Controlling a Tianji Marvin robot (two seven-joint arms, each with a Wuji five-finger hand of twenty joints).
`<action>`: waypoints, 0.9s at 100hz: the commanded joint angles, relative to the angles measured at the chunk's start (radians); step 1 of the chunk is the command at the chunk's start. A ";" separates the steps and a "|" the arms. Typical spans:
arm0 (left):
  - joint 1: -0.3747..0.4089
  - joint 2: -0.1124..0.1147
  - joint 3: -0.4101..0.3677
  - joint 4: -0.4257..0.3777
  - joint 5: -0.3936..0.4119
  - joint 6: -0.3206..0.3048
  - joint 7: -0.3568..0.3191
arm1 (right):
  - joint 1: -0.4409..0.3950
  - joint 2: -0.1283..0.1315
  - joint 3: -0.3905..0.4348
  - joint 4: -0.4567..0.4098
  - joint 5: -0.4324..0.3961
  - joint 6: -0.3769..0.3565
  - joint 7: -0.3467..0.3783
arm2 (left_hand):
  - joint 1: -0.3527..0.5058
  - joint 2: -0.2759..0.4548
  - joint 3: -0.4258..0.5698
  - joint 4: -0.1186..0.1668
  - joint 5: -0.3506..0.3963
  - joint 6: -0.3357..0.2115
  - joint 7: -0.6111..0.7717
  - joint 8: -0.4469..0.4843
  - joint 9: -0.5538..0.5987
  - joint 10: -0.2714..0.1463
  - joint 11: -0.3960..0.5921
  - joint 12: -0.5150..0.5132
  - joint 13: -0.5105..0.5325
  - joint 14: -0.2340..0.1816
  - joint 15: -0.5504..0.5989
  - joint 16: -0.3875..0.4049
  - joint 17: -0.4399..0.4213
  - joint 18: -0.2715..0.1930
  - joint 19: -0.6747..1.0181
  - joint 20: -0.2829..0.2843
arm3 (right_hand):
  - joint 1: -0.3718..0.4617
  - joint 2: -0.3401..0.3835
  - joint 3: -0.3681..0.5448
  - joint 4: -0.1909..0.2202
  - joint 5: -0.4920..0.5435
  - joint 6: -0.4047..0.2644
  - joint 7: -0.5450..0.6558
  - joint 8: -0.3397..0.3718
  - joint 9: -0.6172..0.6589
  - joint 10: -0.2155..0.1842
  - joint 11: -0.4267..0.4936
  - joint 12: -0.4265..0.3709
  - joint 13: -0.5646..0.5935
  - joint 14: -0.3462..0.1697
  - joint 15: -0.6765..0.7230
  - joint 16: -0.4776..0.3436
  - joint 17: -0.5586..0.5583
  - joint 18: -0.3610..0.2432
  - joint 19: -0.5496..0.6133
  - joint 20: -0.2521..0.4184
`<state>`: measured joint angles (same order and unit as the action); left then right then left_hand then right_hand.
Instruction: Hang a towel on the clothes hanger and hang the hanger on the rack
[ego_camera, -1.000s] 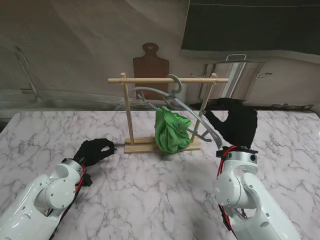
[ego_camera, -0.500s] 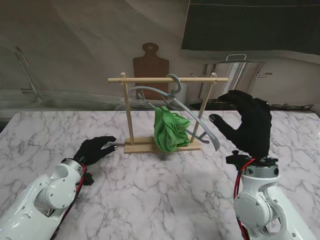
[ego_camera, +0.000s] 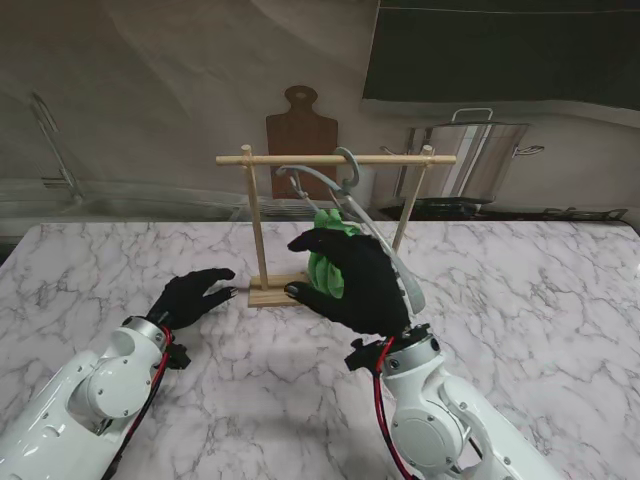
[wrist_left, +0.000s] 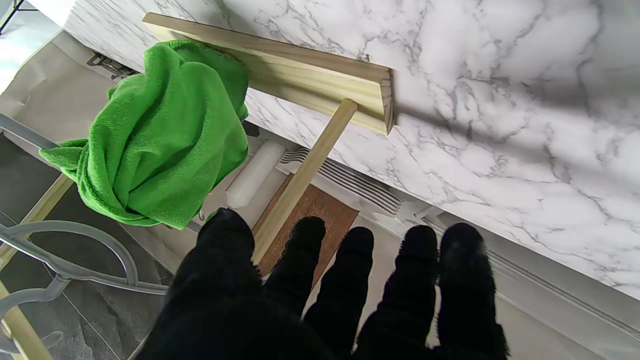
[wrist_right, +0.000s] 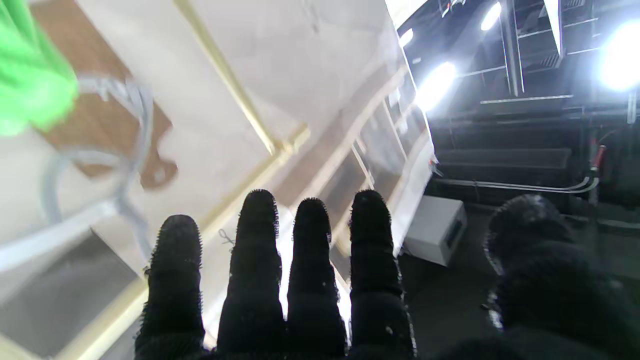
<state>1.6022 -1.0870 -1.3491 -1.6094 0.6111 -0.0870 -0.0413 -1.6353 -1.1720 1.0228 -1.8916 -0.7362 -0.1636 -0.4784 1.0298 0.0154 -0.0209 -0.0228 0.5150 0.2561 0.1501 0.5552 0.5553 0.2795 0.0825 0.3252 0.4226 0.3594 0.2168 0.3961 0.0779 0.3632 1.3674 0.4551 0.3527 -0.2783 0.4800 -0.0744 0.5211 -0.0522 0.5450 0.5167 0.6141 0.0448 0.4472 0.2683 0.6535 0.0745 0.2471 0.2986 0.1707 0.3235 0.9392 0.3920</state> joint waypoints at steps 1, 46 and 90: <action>0.002 -0.003 0.002 0.004 0.001 -0.006 -0.012 | 0.013 -0.013 -0.018 0.069 0.038 0.020 0.019 | -0.002 0.057 -0.013 0.010 -0.025 -0.004 -0.001 -0.020 -0.022 -0.010 -0.008 0.001 -0.009 -0.019 -0.003 0.018 -0.005 0.019 -0.812 0.017 | -0.035 0.047 0.008 0.013 -0.050 -0.049 -0.025 -0.019 -0.038 -0.030 -0.022 -0.006 -0.041 -0.029 -0.035 -0.017 -0.023 -0.037 -0.025 -0.013; -0.010 -0.002 0.028 0.019 -0.019 0.005 -0.028 | 0.037 -0.016 0.004 0.273 0.271 0.059 0.177 | 0.000 0.060 -0.012 0.010 -0.026 -0.002 0.003 -0.026 -0.022 -0.011 -0.008 0.002 -0.008 -0.021 -0.003 0.018 -0.005 0.017 -0.809 0.015 | -0.070 0.127 -0.046 0.006 -0.160 -0.105 0.016 -0.045 -0.110 -0.082 0.001 0.002 -0.106 -0.065 -0.054 -0.041 -0.050 -0.072 -0.053 -0.027; -0.035 -0.004 0.057 0.040 -0.032 0.010 -0.027 | 0.008 -0.023 0.141 0.336 0.297 0.058 0.135 | 0.001 0.063 -0.012 0.010 -0.033 -0.001 0.002 -0.029 -0.026 -0.013 -0.008 0.004 -0.009 -0.023 -0.001 0.020 -0.006 0.015 -0.804 0.014 | -0.069 0.127 -0.042 0.005 -0.154 -0.121 0.044 -0.063 -0.091 -0.093 0.005 0.001 -0.103 -0.070 -0.052 -0.045 -0.055 -0.073 -0.064 -0.026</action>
<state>1.5729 -1.0873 -1.2974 -1.5757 0.5833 -0.0742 -0.0531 -1.6250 -1.1970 1.1552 -1.5527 -0.4482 -0.1142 -0.3325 1.0297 0.0154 -0.0210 -0.0229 0.5150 0.2567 0.1508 0.5446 0.5553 0.2794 0.0824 0.3252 0.4226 0.3594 0.2168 0.3968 0.0779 0.3632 1.3674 0.4552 0.3138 -0.1648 0.4386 -0.0733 0.3922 -0.1246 0.5751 0.4755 0.5285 -0.0152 0.4461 0.2676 0.5789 0.0384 0.2124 0.2816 0.1322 0.2911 0.8890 0.3769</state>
